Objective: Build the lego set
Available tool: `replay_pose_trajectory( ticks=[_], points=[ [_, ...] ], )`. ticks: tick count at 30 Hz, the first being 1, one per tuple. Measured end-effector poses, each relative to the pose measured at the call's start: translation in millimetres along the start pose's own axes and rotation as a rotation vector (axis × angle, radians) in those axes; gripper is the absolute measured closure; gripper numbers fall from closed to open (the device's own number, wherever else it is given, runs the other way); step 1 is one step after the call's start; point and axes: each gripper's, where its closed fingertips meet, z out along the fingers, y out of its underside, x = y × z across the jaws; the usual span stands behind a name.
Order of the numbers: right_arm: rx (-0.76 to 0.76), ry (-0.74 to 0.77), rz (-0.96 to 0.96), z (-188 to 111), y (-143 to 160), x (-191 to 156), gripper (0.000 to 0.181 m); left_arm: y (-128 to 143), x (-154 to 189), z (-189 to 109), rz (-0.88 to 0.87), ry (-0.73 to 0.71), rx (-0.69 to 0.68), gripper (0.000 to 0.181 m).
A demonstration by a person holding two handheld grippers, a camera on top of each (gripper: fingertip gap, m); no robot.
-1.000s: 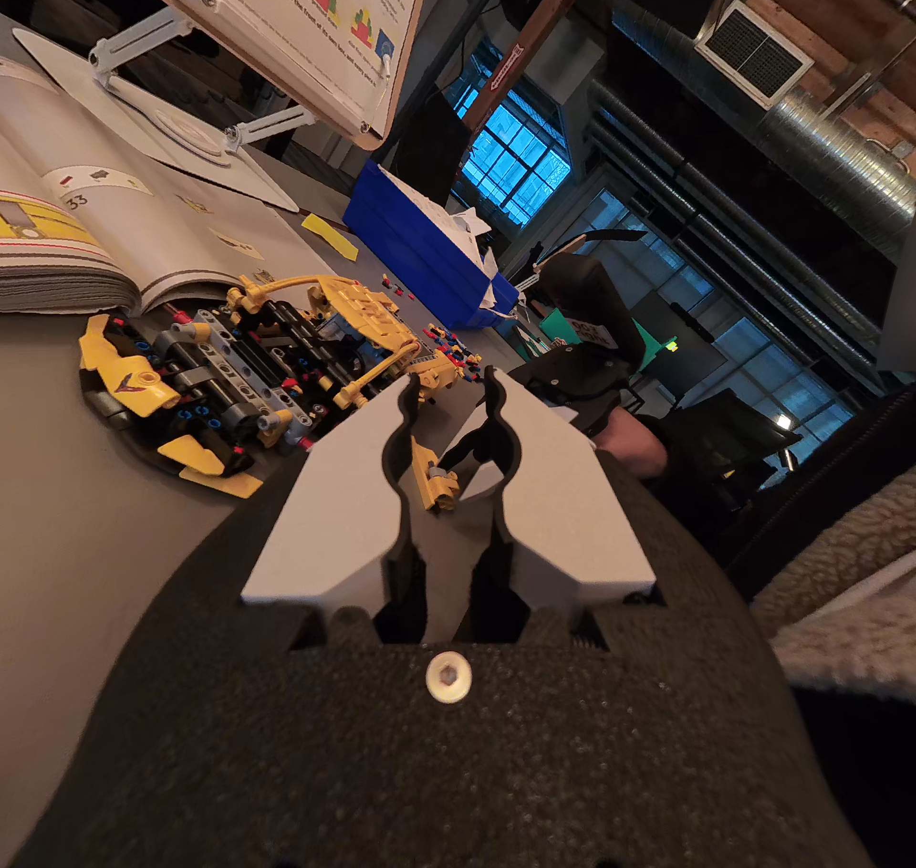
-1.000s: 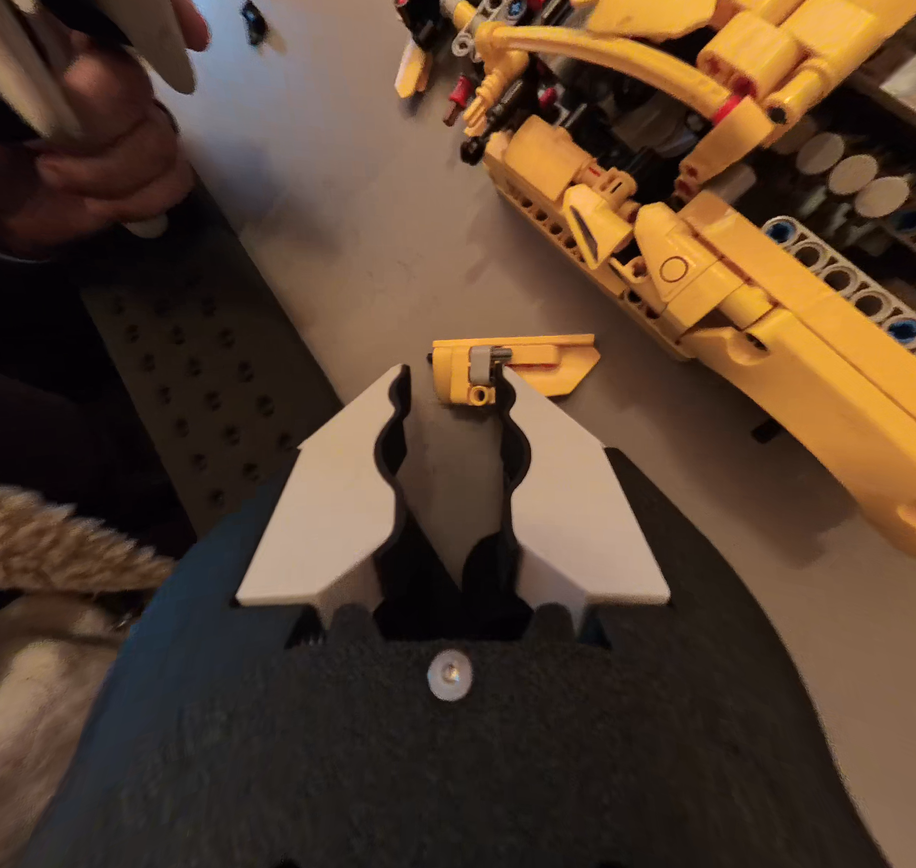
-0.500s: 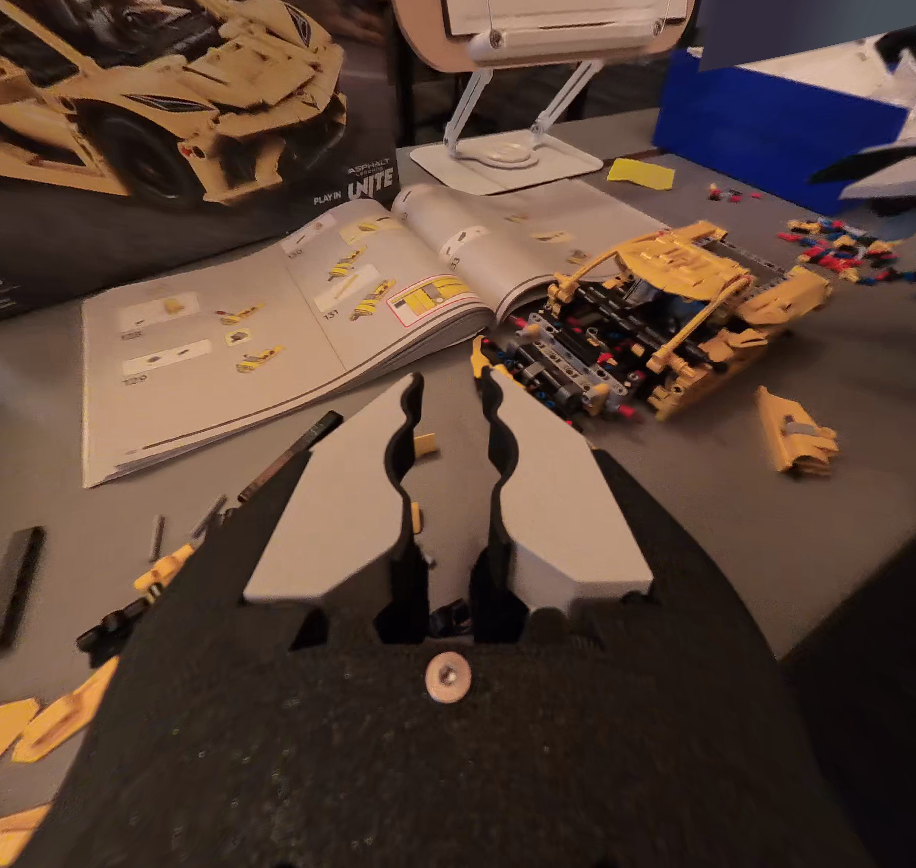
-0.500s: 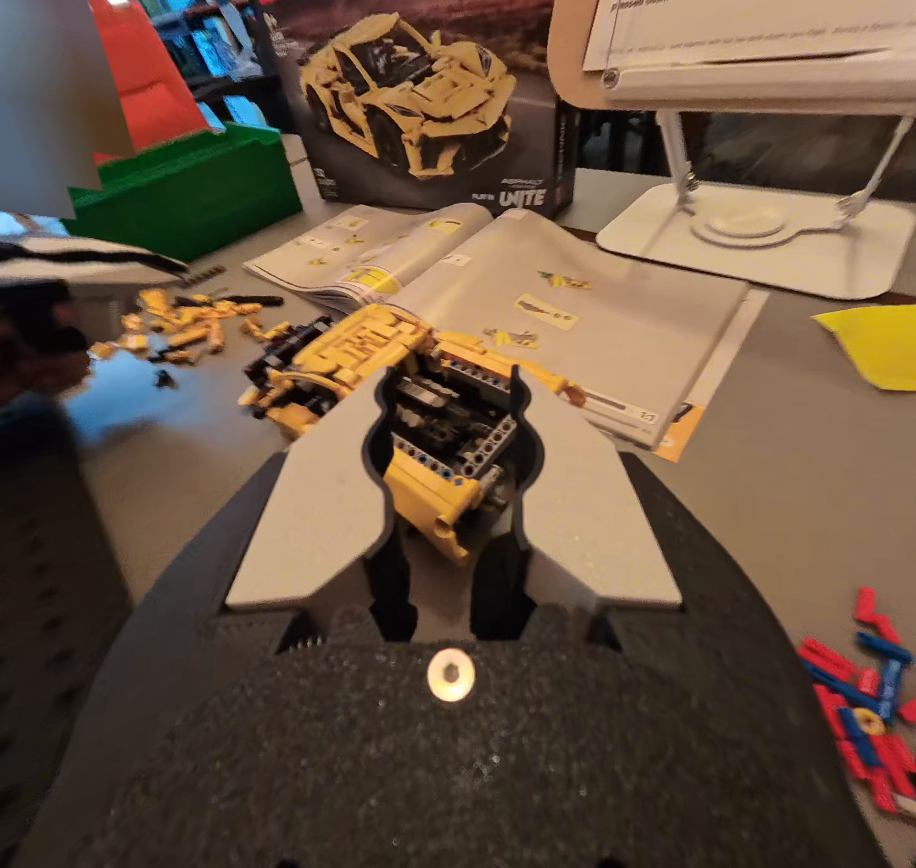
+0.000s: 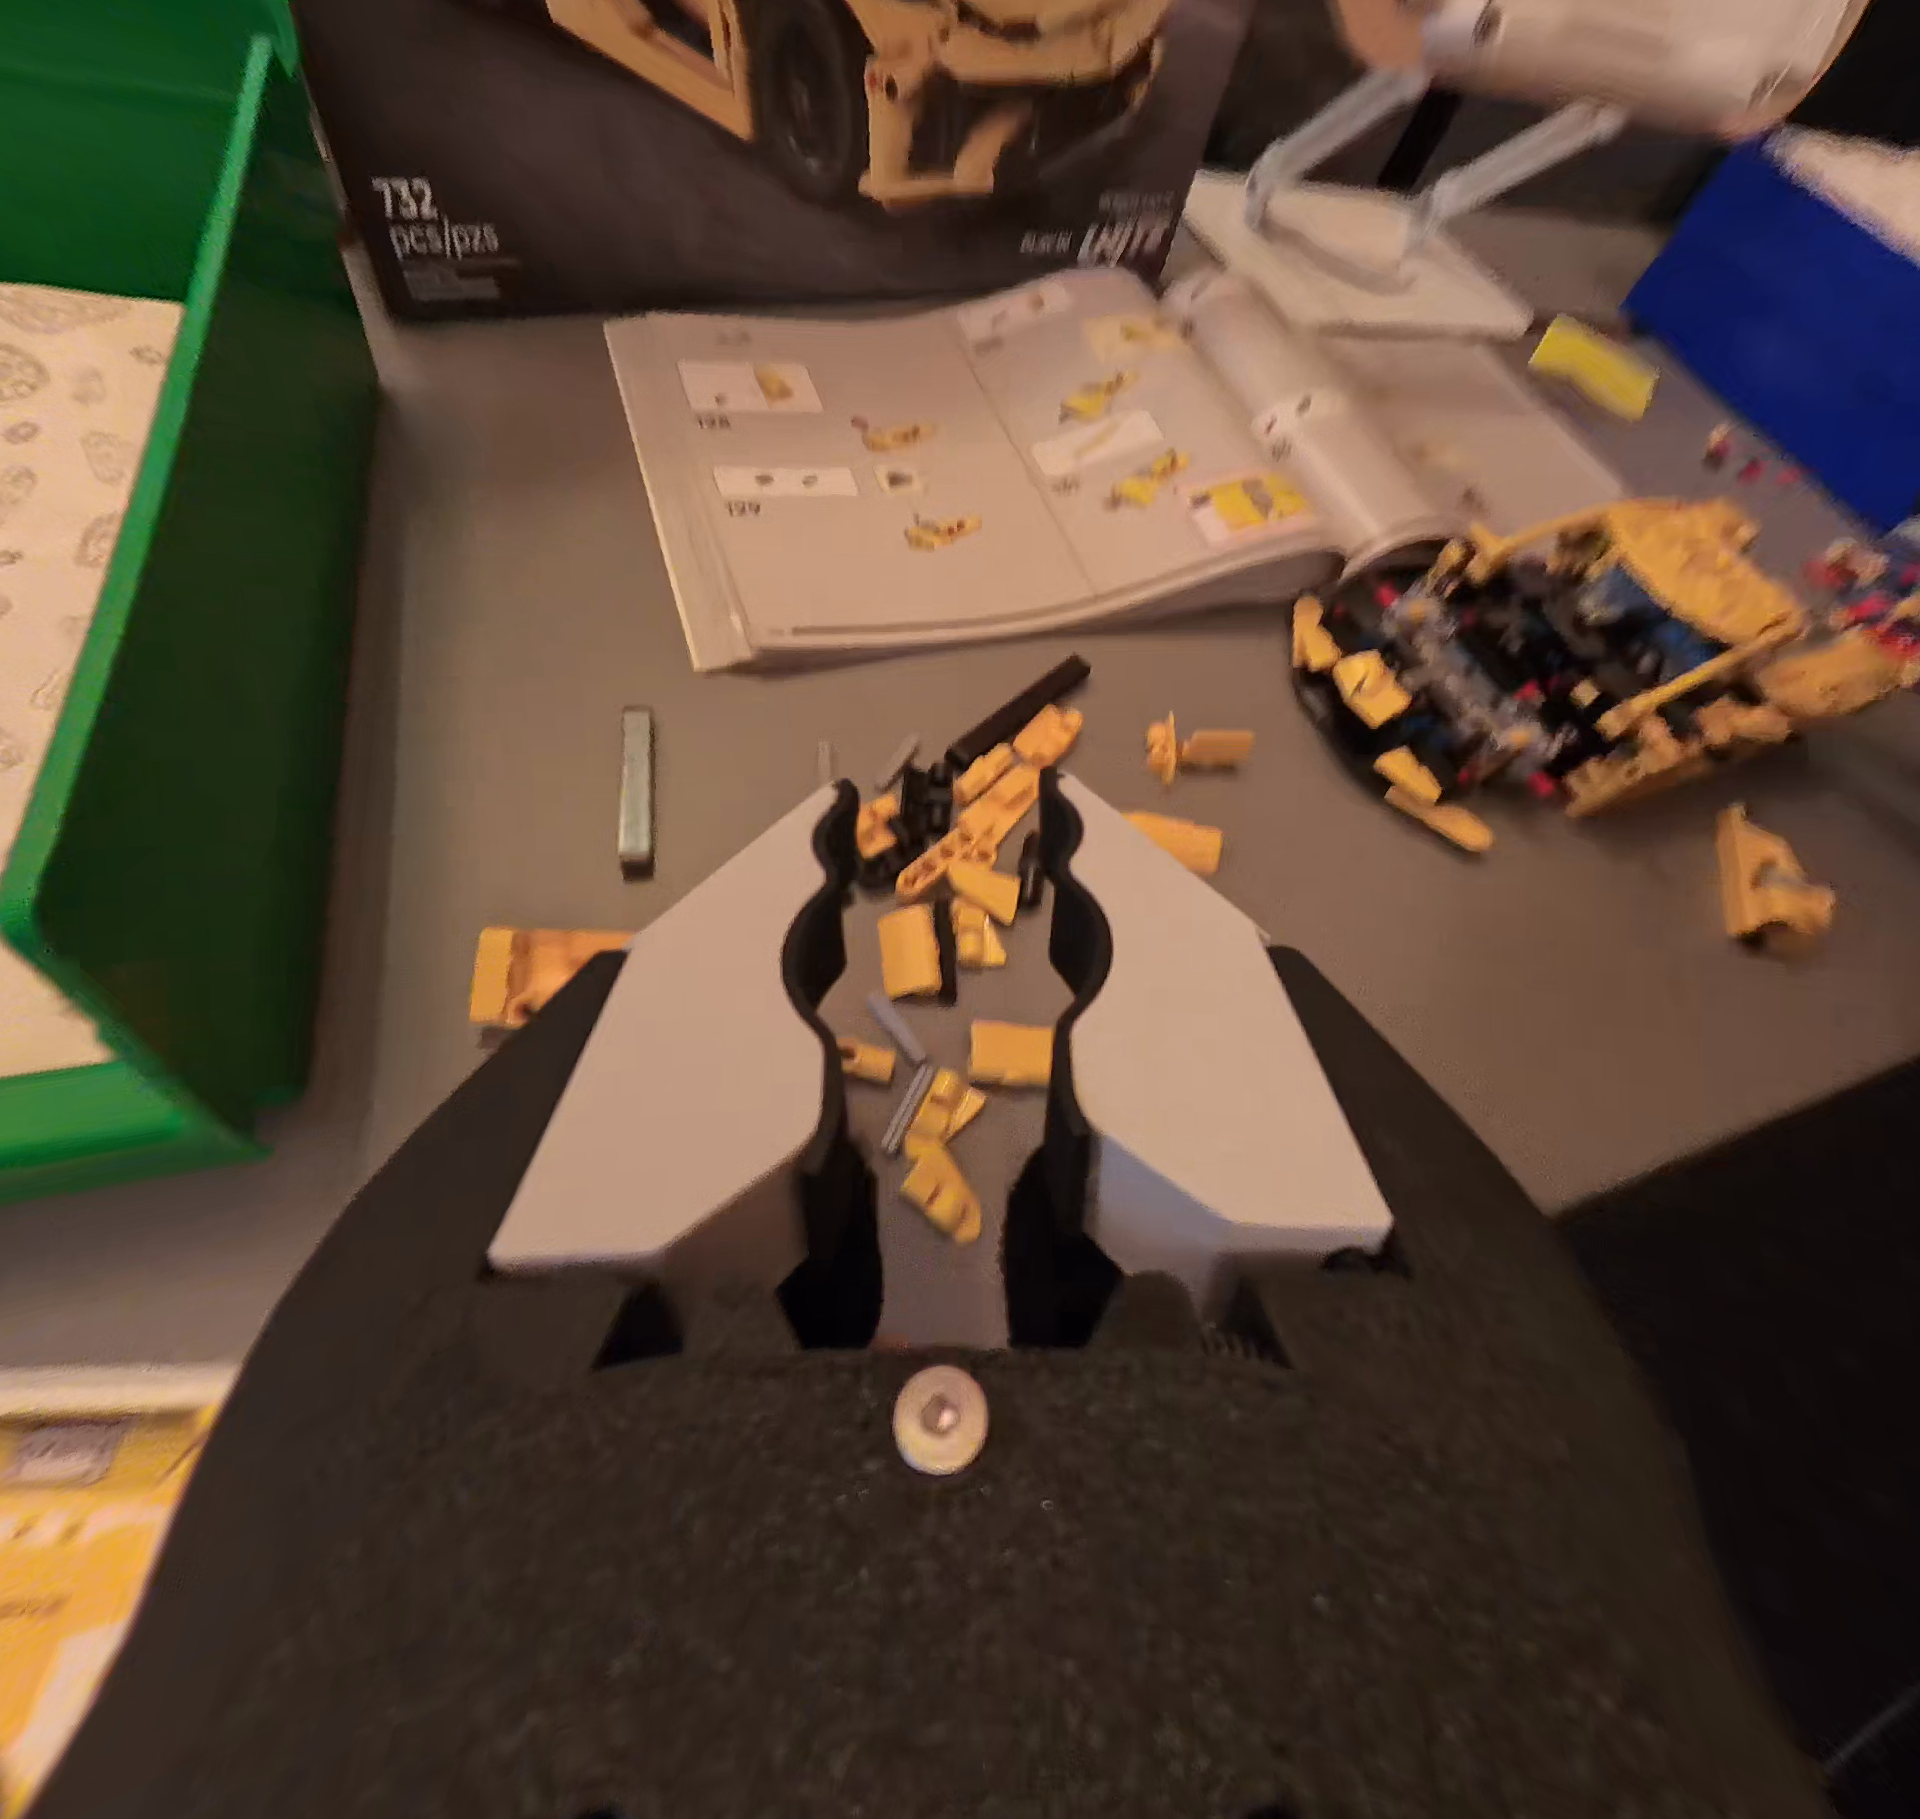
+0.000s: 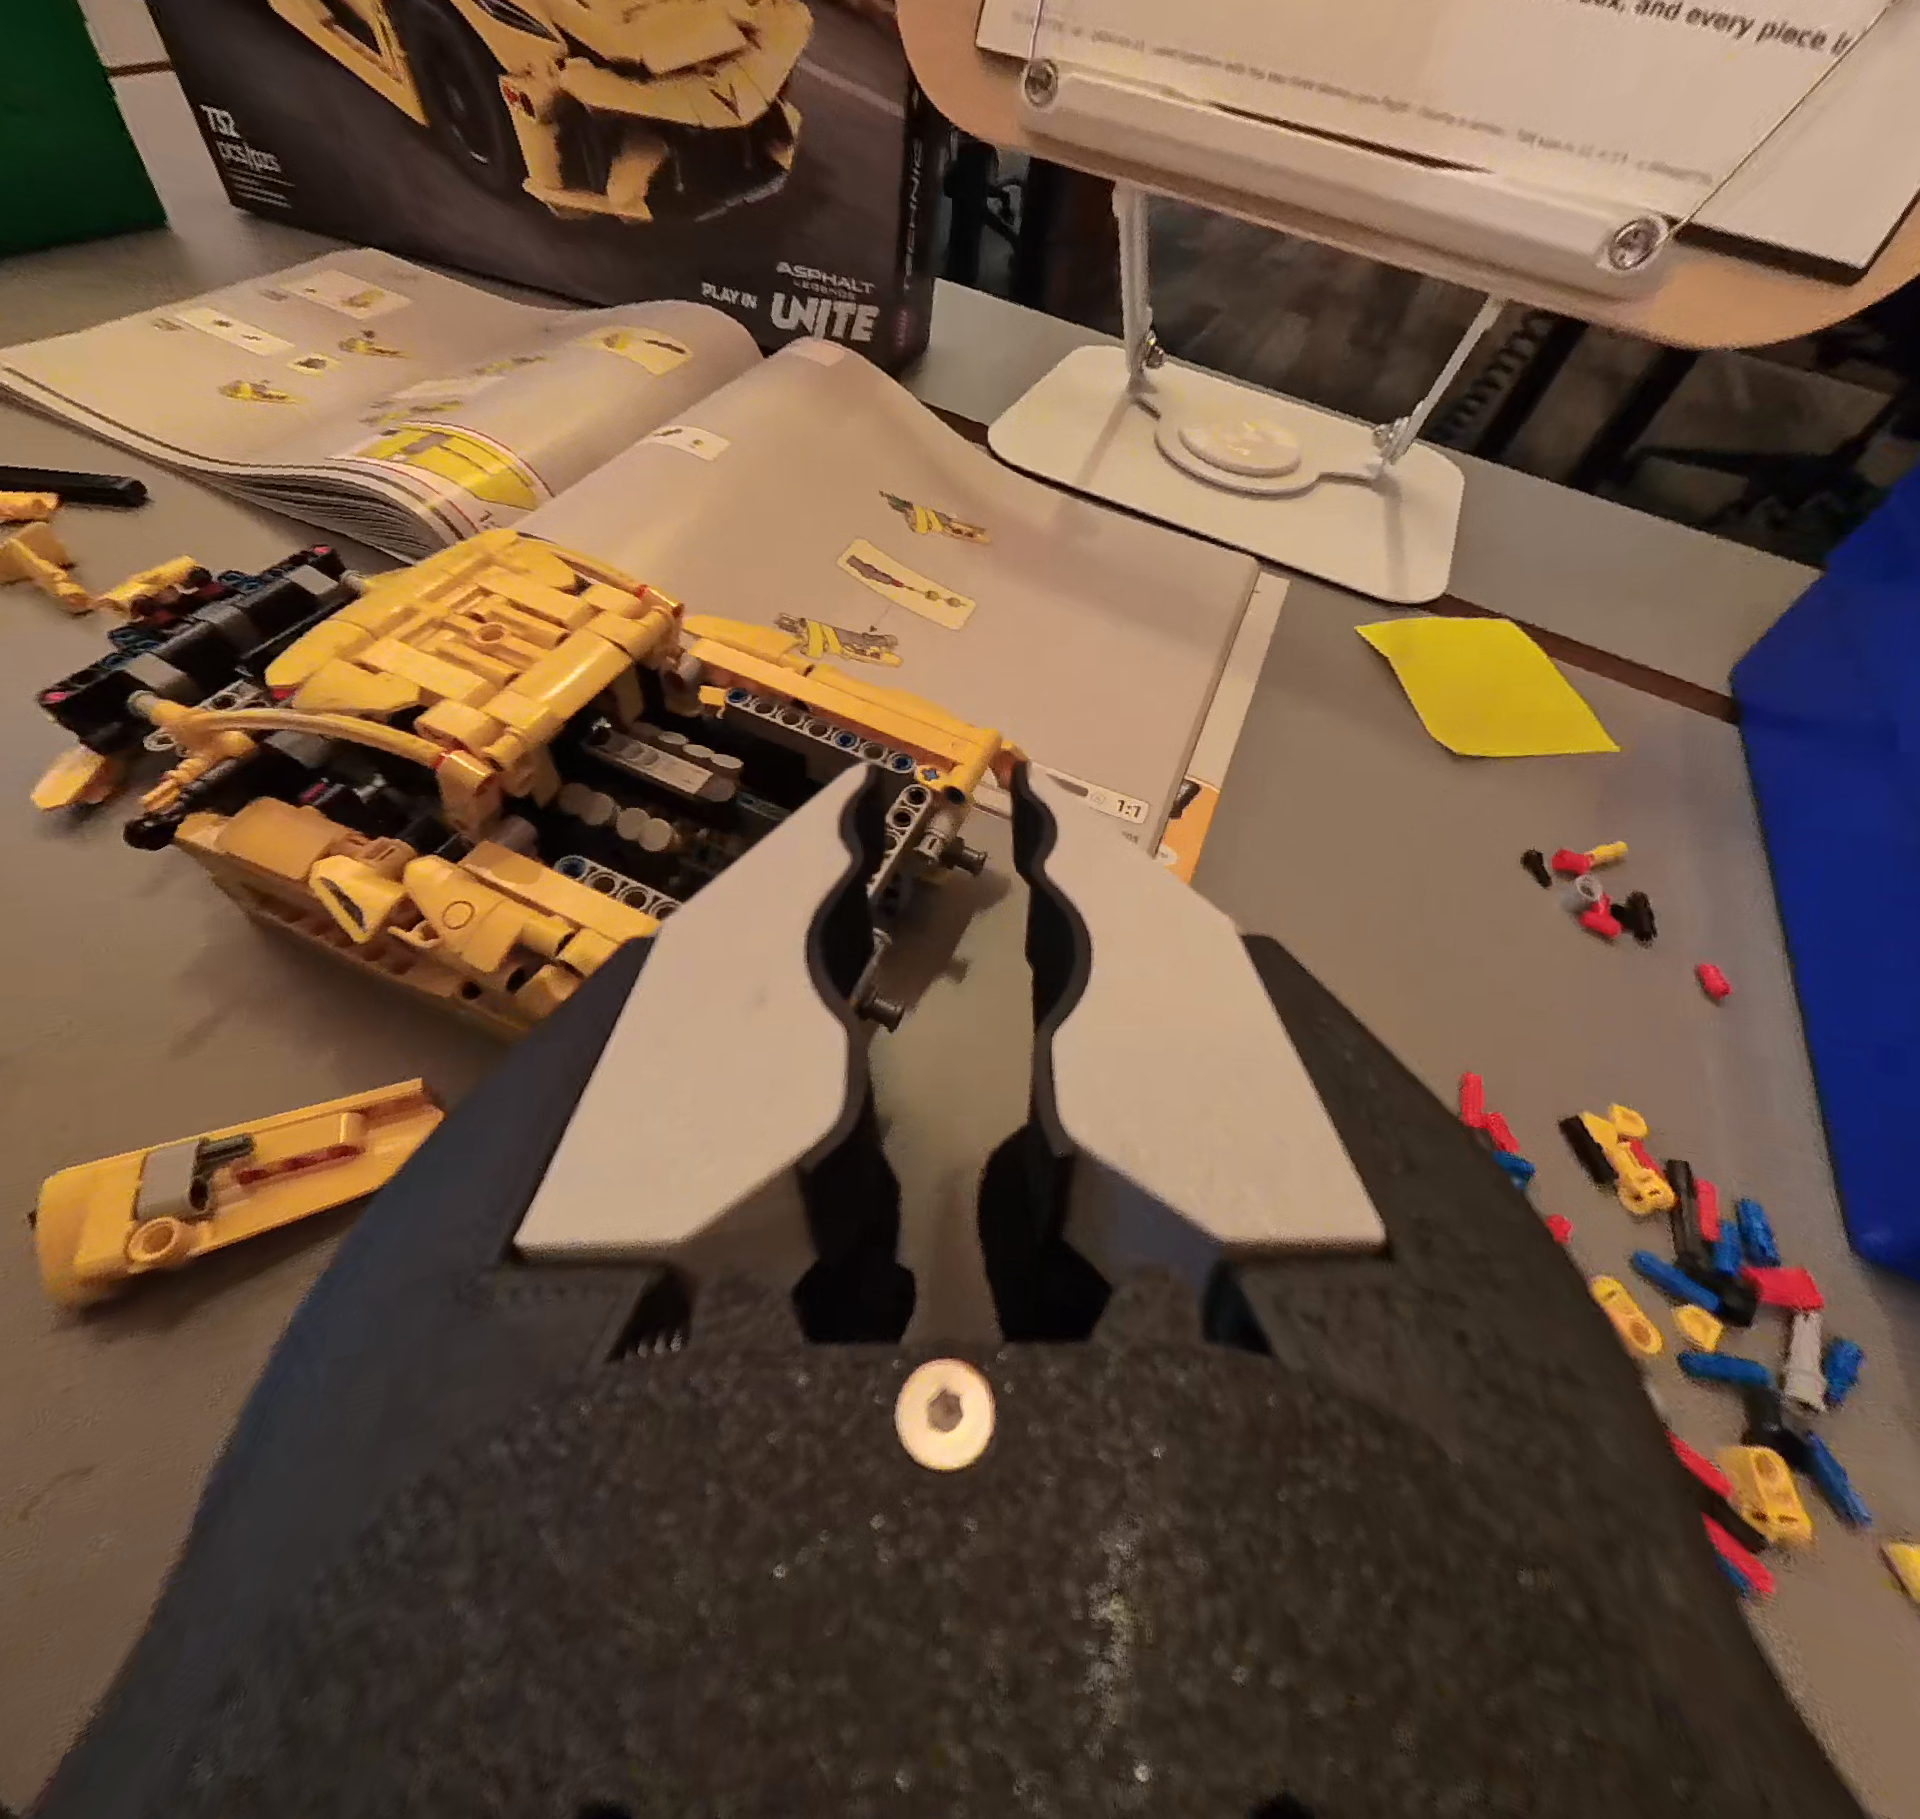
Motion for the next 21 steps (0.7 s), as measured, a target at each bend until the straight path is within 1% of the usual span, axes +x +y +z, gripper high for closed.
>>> replay_pose_trajectory(
  ticks=[2,3,5,7,9,12,16,17,21],
  points=[
    [-0.003,-0.019,0.035,-0.7,0.5,0.4,0.158,9.1,-1.0,-5.0,0.049,-0.032,-0.064,0.147],
    [-0.003,-0.025,0.054,-1.0,0.7,1.3,0.158,15.6,3.5,-8.1,0.078,-0.011,-0.096,0.146],
    [-0.01,-0.034,0.086,-0.3,3.0,3.2,0.157,33.2,21.8,-15.5,0.128,0.091,-0.183,0.146],
    [-0.014,-0.041,0.113,0.3,4.3,4.6,0.157,49.9,35.2,-26.0,0.153,0.163,-0.266,0.146],
    [-0.005,-0.053,0.133,-0.2,2.8,4.2,0.158,60.6,40.7,-38.9,0.192,0.189,-0.309,0.146],
    [-0.02,-0.07,0.144,1.5,5.3,1.7,0.158,66.7,33.0,-48.8,0.22,0.147,-0.316,0.146],
    [-0.033,-0.075,0.129,2.9,7.4,-1.3,0.158,72.3,-7.3,-45.2,0.257,-0.044,-0.354,0.146],
    [-0.038,-0.077,0.125,3.2,8.4,-2.0,0.158,73.3,-13.9,-42.3,0.268,-0.071,-0.355,0.146],
    [-0.049,-0.085,0.121,4.0,10.6,-3.4,0.159,82.7,-26.2,-30.0,0.345,-0.091,-0.39,0.147]
  ],
)
